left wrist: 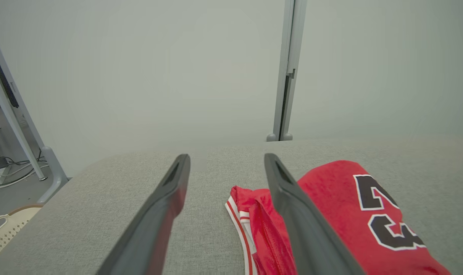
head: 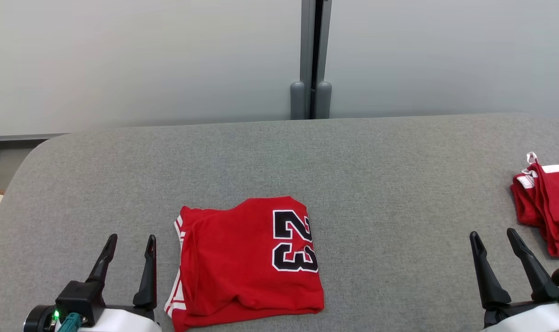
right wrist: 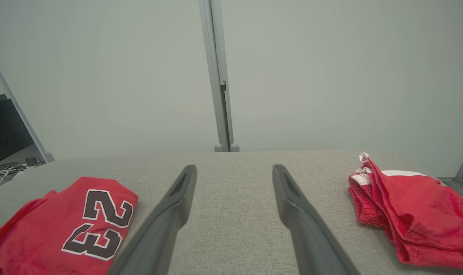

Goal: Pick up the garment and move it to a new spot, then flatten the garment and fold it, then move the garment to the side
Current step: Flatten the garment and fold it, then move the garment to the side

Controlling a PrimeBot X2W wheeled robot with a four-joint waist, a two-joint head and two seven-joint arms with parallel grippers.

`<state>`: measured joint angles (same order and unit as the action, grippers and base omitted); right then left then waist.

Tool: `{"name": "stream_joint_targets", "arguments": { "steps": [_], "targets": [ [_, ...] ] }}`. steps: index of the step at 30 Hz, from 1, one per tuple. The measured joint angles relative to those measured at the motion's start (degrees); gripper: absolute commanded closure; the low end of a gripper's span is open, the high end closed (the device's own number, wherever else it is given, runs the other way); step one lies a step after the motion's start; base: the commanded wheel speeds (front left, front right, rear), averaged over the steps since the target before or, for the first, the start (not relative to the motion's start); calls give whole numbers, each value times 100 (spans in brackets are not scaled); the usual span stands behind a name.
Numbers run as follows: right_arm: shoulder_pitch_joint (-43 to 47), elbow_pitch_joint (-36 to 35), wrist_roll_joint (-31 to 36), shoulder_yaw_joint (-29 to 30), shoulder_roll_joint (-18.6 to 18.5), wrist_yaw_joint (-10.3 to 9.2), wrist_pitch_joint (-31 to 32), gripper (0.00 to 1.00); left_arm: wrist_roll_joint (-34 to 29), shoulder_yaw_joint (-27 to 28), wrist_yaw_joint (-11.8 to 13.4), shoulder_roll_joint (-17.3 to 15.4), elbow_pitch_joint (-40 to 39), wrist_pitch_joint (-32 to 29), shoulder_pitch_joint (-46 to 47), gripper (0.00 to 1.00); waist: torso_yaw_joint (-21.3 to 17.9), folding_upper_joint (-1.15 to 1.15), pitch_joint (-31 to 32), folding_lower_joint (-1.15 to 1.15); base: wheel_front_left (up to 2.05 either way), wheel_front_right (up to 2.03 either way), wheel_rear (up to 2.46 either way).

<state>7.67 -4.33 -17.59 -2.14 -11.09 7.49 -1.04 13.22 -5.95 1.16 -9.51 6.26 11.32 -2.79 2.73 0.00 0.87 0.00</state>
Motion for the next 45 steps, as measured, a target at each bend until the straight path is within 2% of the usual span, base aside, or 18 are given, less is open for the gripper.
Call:
{"name": "stream_joint_targets", "arguments": {
  "steps": [20, 29, 36, 45],
  "targets": [
    [115, -209, 62, 158, 44, -1, 205, 0, 51, -60, 93, -64, -19, -67, -48, 0, 57, 0, -4, 0, 0, 0, 0],
    [-7, -153, 132, 97, -23, -1, 231, 0, 48, -203, 85, -29, -30, -10, 277, 0, 281, 0, -213, 0, 0, 0, 0],
    [-691, 479, 21, -553, -24, 0, 193, 0, 43, -443, -43, 214, -22, 164, 960, 0, 592, 0, -754, 0, 0, 0, 0],
    [-1793, 2147, -464, -1606, 213, -1, -96, 0, 66, -681, -157, 483, 277, 343, 1621, 0, 1215, 0, -1434, 0, 0, 0, 0]
  ]
}}
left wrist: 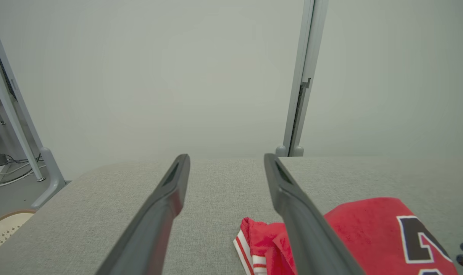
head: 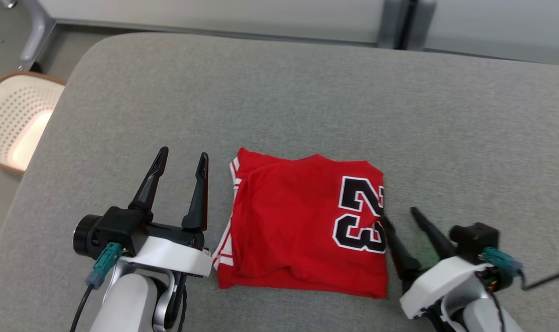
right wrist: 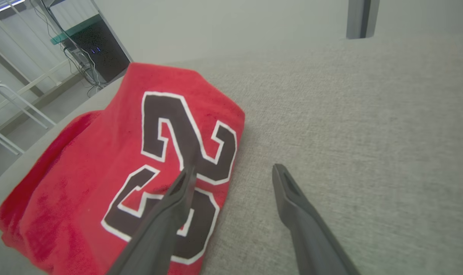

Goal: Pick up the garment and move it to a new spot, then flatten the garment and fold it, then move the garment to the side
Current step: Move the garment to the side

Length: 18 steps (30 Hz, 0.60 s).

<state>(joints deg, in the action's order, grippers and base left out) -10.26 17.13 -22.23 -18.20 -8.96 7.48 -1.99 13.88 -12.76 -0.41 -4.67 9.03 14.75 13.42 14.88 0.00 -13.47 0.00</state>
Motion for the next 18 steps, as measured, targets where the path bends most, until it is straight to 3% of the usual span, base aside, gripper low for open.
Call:
{"name": "stream_joint_targets", "arguments": {
  "steps": [6, 7, 8, 9, 18],
  "targets": [
    [-387, 676, -293, -435, 86, -3, 152, 0, 0, -24, -4, 54, 65, 16, 112, 0, 241, 0, -222, 0, 0, 0, 0],
    [-464, 773, -319, -487, 87, -16, 198, 52, 0, -14, -4, 70, 38, 21, 116, 0, 264, 0, -254, 0, 0, 0, 0],
    [-541, 826, -322, -541, 77, -16, 207, 59, -1, 8, -4, 78, 26, 23, 121, 0, 278, 0, -278, 0, 0, 0, 0],
    [-603, 853, -377, -600, 83, -16, 204, 100, -21, 31, -3, 79, 18, 23, 121, 0, 281, 0, -294, 0, 0, 0, 0],
    [-735, 934, -491, -866, -23, 13, -104, 100, -186, 187, -13, 77, -142, 24, 115, 0, 15, 0, -305, 0, 0, 0, 0]
  ]
}}
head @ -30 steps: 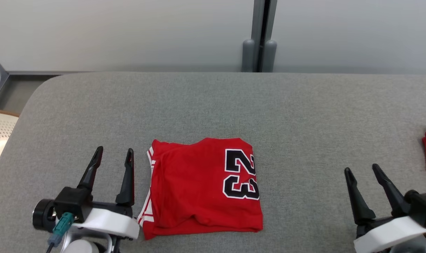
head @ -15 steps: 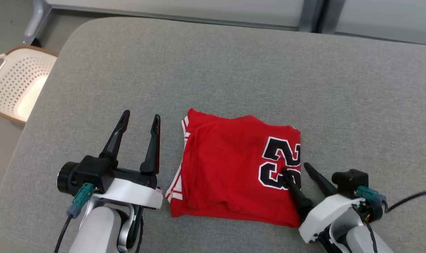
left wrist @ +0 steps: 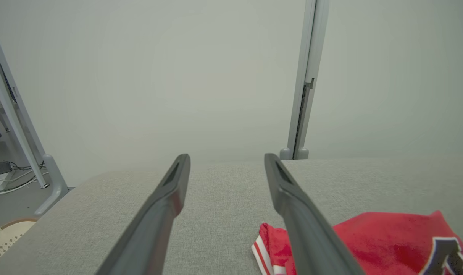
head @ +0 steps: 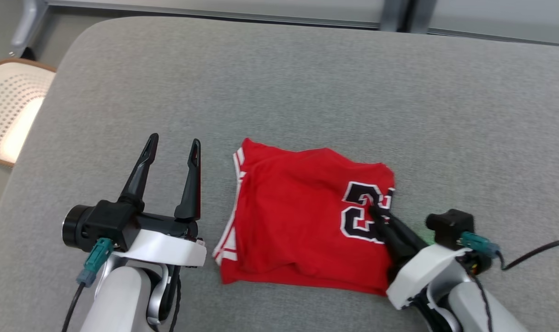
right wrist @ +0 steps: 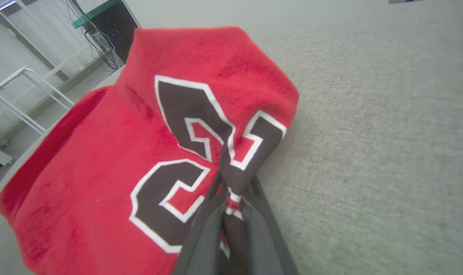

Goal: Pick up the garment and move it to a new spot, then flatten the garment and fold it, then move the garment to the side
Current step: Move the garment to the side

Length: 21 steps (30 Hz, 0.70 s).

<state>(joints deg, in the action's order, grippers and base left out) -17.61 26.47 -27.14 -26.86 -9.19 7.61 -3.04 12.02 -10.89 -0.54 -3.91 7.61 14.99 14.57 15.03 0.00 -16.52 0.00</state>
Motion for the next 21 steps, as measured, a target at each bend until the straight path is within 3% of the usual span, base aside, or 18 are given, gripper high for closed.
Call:
{"name": "stream_joint_targets", "arguments": {
  "steps": [6, 13, 21],
  "targets": [
    [181, -252, 105, 209, -615, -1, -152, 100, -136, 76, -14, -80, -214, 0, -52, 0, -500, 0, 8, 0, 0, 0, 0],
    [475, -702, 260, 581, -1288, -5, -54, 100, -198, 73, -8, -208, -470, 0, -173, 0, -1365, 0, -4, 0, 0, 0, 0],
    [450, -1266, 208, 632, -1805, -5, 216, 100, -255, -15, -27, -315, -750, -164, -112, 0, -2252, 0, -111, 0, 0, 0, 0]
  ]
}}
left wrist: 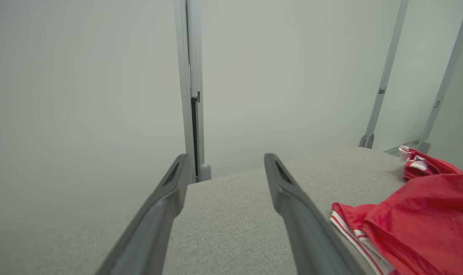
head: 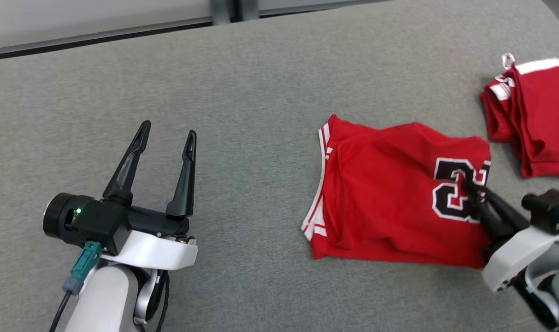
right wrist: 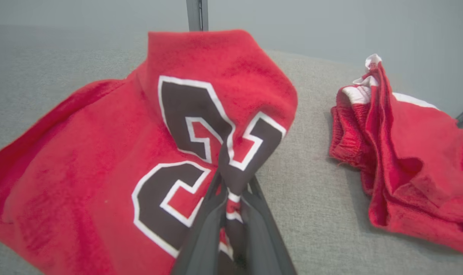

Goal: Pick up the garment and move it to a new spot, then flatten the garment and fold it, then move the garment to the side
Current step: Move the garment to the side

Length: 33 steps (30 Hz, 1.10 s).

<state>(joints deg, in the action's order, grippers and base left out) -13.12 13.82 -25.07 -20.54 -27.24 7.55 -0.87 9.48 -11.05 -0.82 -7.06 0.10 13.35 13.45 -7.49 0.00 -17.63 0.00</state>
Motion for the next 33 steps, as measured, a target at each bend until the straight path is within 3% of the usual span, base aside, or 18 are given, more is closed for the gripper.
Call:
{"name": "stream_joint_targets", "arguments": {
  "steps": [5, 12, 18, 21, 22, 24, 25, 33],
  "targets": [
    [-461, -231, -25, -29, -740, 0, 286, 100, -49, -65, -21, -89, -172, -123, 152, 0, -217, 0, -298, 0, 0, 0, 0],
    [-1209, -26, -181, 361, -1927, 0, 560, 100, -130, -175, -116, -165, -365, -226, 524, 0, -208, 0, -907, 0, 0, 0, 0],
    [-1720, 836, -550, 1015, -2430, 0, 456, 100, -180, -261, -171, -215, -444, -227, 815, 0, -17, 0, -1528, 0, 0, 0, 0],
    [-1834, 1055, -638, 1112, -2448, 1, 276, 100, -192, -296, -171, -209, -457, -221, 867, 0, 56, 0, -1674, 0, 0, 0, 0],
    [-1990, 1449, -745, 1357, -2382, 1, 130, 100, -199, -311, -172, -223, -463, -218, 932, 0, 125, 0, -1811, 0, 0, 0, 0],
    [-2100, 1922, -738, 1557, -2279, 0, 57, 55, -211, -331, -190, -230, -460, -214, 984, 0, 188, 0, -1931, 0, 0, 0, 0],
    [-2140, 2153, -786, 1647, -2165, 0, 47, 0, -224, -352, -191, -226, -457, -209, 1010, 0, 217, 0, -1979, 0, 0, 0, 0],
    [-2418, 3178, -808, 2020, -1349, 0, -792, 0, -240, -371, -191, -300, -357, -198, 1088, 0, 250, 0, -2030, 0, 0, 0, 0]
  ]
}}
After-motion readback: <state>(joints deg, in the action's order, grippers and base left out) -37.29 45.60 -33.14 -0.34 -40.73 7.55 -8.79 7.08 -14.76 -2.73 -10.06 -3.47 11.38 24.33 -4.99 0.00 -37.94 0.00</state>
